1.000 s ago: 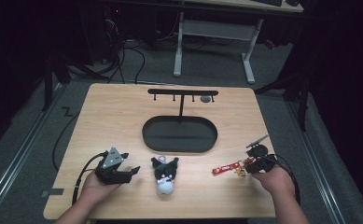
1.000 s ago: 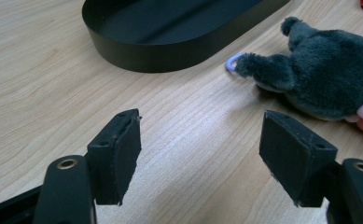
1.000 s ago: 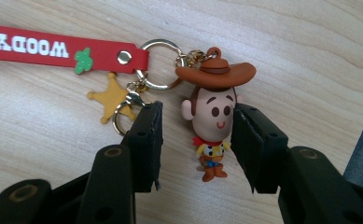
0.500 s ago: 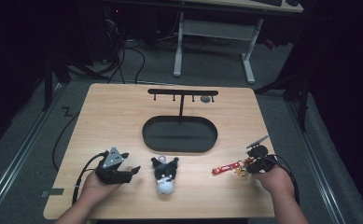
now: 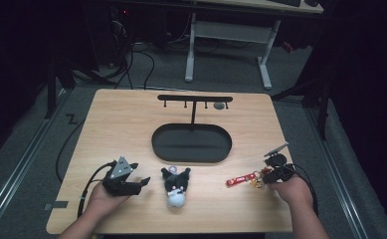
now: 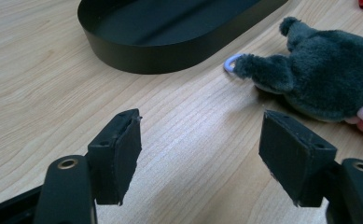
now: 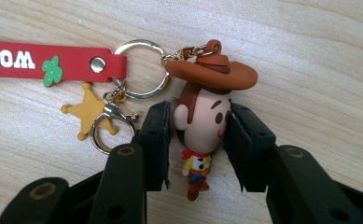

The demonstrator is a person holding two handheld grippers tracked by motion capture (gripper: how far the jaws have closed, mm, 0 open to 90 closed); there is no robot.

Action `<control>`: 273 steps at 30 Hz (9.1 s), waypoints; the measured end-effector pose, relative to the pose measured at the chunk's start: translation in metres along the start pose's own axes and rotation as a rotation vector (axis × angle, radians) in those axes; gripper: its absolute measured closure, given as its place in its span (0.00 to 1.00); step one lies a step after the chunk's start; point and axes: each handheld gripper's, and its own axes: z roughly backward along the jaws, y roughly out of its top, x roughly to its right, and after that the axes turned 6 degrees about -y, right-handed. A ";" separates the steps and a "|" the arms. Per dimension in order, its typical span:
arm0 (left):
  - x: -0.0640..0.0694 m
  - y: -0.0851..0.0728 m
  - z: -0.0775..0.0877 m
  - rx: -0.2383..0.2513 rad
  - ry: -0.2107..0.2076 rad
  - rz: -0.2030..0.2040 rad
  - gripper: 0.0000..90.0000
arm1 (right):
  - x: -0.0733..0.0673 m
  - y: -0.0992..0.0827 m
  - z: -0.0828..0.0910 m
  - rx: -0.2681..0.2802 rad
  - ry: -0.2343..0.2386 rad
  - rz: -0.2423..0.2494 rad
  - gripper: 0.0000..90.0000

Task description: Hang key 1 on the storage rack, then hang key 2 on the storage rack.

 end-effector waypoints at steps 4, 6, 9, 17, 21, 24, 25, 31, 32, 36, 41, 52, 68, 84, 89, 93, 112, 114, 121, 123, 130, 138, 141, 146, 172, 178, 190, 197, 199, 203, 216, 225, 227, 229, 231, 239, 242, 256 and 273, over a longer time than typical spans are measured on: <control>-0.002 0.000 -0.002 0.000 -0.016 0.008 0.33 | 0.002 0.001 -0.001 -0.004 0.022 -0.007 0.72; -0.002 0.000 -0.001 0.001 -0.017 0.001 0.33 | 0.002 0.000 -0.001 0.003 0.031 -0.009 0.73; 0.000 0.001 0.002 0.008 -0.009 -0.013 0.33 | 0.002 -0.001 0.000 0.008 0.037 -0.025 0.73; 0.004 0.000 0.003 0.000 0.000 -0.026 0.33 | -0.012 0.009 0.009 -0.022 0.001 0.044 0.74; 0.003 0.001 0.000 0.000 -0.002 -0.026 0.33 | -0.016 0.009 0.023 -0.004 0.013 0.054 0.74; 0.003 0.001 0.000 0.004 -0.006 -0.026 0.33 | -0.016 0.006 0.034 0.016 0.028 0.056 0.74; 0.004 0.001 0.000 0.005 -0.006 -0.027 0.33 | -0.016 0.005 0.038 0.018 0.029 0.054 0.74; 0.006 0.002 0.000 0.007 -0.007 -0.035 0.33 | -0.018 0.000 0.061 0.049 0.038 0.058 0.74; 0.007 0.002 0.000 0.007 -0.008 -0.035 0.33 | -0.019 0.000 0.065 0.056 0.038 0.059 0.74; 0.007 0.003 -0.002 0.008 -0.011 -0.038 0.33 | -0.021 0.000 0.082 0.082 0.040 0.058 0.74; 0.009 0.006 -0.005 0.013 -0.020 -0.046 0.33 | -0.023 -0.001 0.101 0.115 0.047 0.059 0.74; 0.009 0.006 -0.002 0.029 -0.021 -0.049 0.33 | -0.027 0.000 0.127 0.137 0.069 0.046 0.74; 0.011 0.004 0.003 0.036 -0.013 -0.057 0.33 | -0.030 0.013 0.172 0.107 0.089 0.081 0.74; 0.009 0.004 0.002 0.041 -0.019 -0.055 0.32 | -0.033 0.018 0.176 0.107 0.095 0.085 0.74; 0.009 0.005 0.001 0.044 -0.015 -0.055 0.31 | -0.036 0.021 0.178 0.122 0.102 0.090 0.74; 0.009 0.006 0.000 0.041 -0.013 -0.059 0.31 | -0.037 0.024 0.176 0.128 0.109 0.088 0.74; 0.009 0.005 0.001 0.044 -0.013 -0.052 0.29 | -0.039 0.046 0.184 0.154 0.098 0.096 0.74; 0.009 0.005 0.001 0.043 -0.014 -0.053 0.29 | -0.040 0.049 0.185 0.163 0.098 0.096 0.74; 0.009 0.005 0.003 0.041 -0.014 -0.056 0.29 | -0.041 0.057 0.185 0.167 0.089 0.093 0.74; 0.009 0.004 0.003 0.039 -0.014 -0.056 0.29 | -0.042 0.058 0.185 0.167 0.091 0.090 0.74; 0.009 0.003 0.003 0.032 -0.013 -0.055 0.29 | -0.043 0.070 0.182 0.171 0.089 0.095 0.74; 0.007 0.003 0.003 0.038 -0.014 -0.049 0.29 | -0.042 0.084 0.177 0.163 0.086 0.087 0.74; 0.007 0.003 0.003 0.034 -0.020 -0.046 0.29 | -0.043 0.087 0.174 0.163 0.085 0.084 0.74; 0.006 0.003 0.003 0.039 -0.022 -0.045 0.29 | -0.043 0.090 0.175 0.166 0.084 0.080 0.74; 0.006 0.001 0.003 0.022 -0.019 -0.048 0.29 | -0.046 0.126 0.181 0.187 0.075 0.086 0.74; 0.005 -0.001 0.006 0.023 -0.019 -0.048 0.29 | -0.051 0.138 0.180 0.194 0.073 0.092 0.74; 0.003 -0.001 0.007 0.022 -0.019 -0.043 0.29 | -0.056 0.153 0.186 0.198 0.071 0.108 0.74; 0.003 -0.002 0.006 0.016 -0.020 -0.049 0.29 | -0.055 0.168 0.183 0.177 0.076 0.107 0.74; 0.003 -0.002 0.006 0.017 -0.016 -0.047 0.29 | -0.055 0.173 0.182 0.175 0.071 0.110 0.75; 0.002 -0.003 0.007 0.013 -0.010 -0.047 0.29 | -0.054 0.181 0.185 0.188 0.068 0.104 0.74; 0.001 -0.004 0.009 0.010 -0.003 -0.039 0.30 | -0.031 0.187 0.168 0.184 0.050 0.035 0.74; 0.003 -0.006 0.008 -0.002 -0.025 -0.033 0.31 | -0.028 0.176 0.116 0.148 0.113 -0.012 0.74; 0.002 -0.006 0.010 -0.007 -0.034 -0.030 0.31 | -0.030 0.176 0.106 0.152 0.119 -0.016 0.74; 0.002 -0.006 0.010 0.001 -0.038 -0.016 0.32 | -0.032 0.176 0.099 0.156 0.140 -0.026 0.73; 0.002 -0.006 0.010 0.001 -0.046 -0.004 0.33 | -0.035 0.175 0.094 0.171 0.144 -0.026 0.67; 0.008 -0.003 0.007 0.009 -0.042 0.011 0.38 | -0.037 0.153 0.089 0.235 0.157 -0.035 0.54; 0.010 -0.002 0.004 -0.005 -0.041 0.020 0.45 | -0.040 0.133 0.090 0.283 0.140 -0.027 0.51; 0.034 0.004 -0.022 -0.118 -0.028 0.039 0.92 | -0.077 -0.030 0.033 0.573 0.176 -0.047 0.49; 0.091 0.037 -0.068 -0.155 -0.095 -0.008 1.00 | -0.069 -0.094 0.016 0.638 0.182 -0.083 0.52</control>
